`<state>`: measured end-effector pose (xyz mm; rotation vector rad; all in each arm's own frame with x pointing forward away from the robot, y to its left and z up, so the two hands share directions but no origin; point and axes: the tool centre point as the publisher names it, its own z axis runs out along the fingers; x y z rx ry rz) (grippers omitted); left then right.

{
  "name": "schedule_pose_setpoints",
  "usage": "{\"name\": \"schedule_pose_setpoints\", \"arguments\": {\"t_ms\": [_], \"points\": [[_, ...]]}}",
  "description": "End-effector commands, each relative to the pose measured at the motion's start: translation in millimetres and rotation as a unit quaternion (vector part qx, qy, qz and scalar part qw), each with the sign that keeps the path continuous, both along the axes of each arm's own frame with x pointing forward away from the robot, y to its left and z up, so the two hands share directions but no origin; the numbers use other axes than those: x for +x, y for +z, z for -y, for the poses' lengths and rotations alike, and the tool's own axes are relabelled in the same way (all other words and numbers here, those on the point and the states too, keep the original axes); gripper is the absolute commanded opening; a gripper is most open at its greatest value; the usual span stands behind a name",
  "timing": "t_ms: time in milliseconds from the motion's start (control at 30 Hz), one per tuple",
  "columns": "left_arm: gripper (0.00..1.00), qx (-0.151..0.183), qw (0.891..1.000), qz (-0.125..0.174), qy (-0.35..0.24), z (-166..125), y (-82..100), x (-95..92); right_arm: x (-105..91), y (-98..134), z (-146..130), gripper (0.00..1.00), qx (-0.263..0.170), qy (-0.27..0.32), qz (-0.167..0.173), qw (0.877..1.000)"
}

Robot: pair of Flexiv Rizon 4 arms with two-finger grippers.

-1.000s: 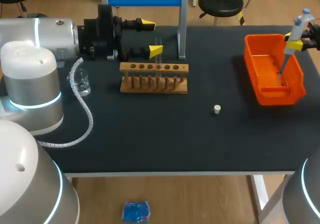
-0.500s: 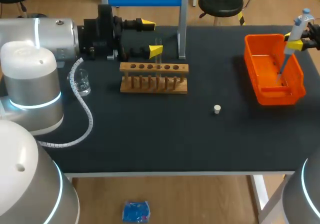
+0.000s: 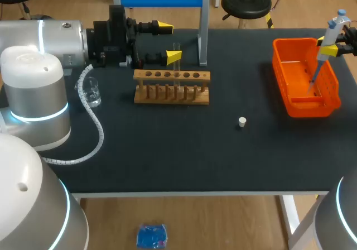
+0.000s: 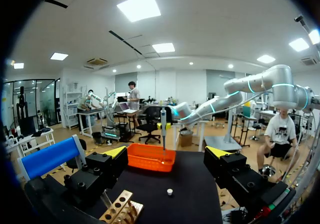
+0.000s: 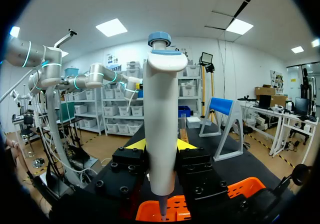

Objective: Invert the test tube, pick up the pipette, mount the tip to pipette, aspirate from beaker and dispense into the tube, eject the tip, return the pipette, and cap with the stopper.

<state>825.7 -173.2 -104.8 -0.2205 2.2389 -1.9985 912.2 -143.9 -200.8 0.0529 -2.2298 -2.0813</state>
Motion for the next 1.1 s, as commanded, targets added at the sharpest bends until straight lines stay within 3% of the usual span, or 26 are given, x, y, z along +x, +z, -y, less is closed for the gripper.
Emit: {"name": "schedule_pose_setpoints", "arguments": {"t_ms": [33, 133, 300, 600, 667, 1100], "points": [[1.00, -0.001, 1.000, 0.001, 0.000, 0, -0.7, -0.1, 1.6, 0, 1, 0.00, 0.000, 0.002, 0.000, 1.000], [1.00, 0.005, 1.000, -0.001, 0.005, 4, 2.0, 1.4, 1.6, 0, 1, 0.00, 0.000, 0.002, 0.000, 1.000], [1.00, 0.031, 0.999, -0.030, 0.031, 29, 17.9, 10.9, 1.6, 0, 1, 0.00, 0.000, 0.002, 0.000, 1.000], [1.00, 0.053, 0.997, -0.026, 0.046, 101, 52.8, 36.7, 1.6, 0, 1, 0.00, 0.000, 0.002, 0.000, 1.000], [1.00, 0.075, 0.995, -0.032, 0.052, 118, 56.3, 42.7, 1.6, 0, 1, 0.00, 0.000, 0.002, 0.000, 1.000], [1.00, 0.091, 0.994, -0.031, 0.045, 201, 66.2, 65.4, 1.6, 0, 1, 0.00, 0.000, 0.002, 0.000, 1.000]]}}
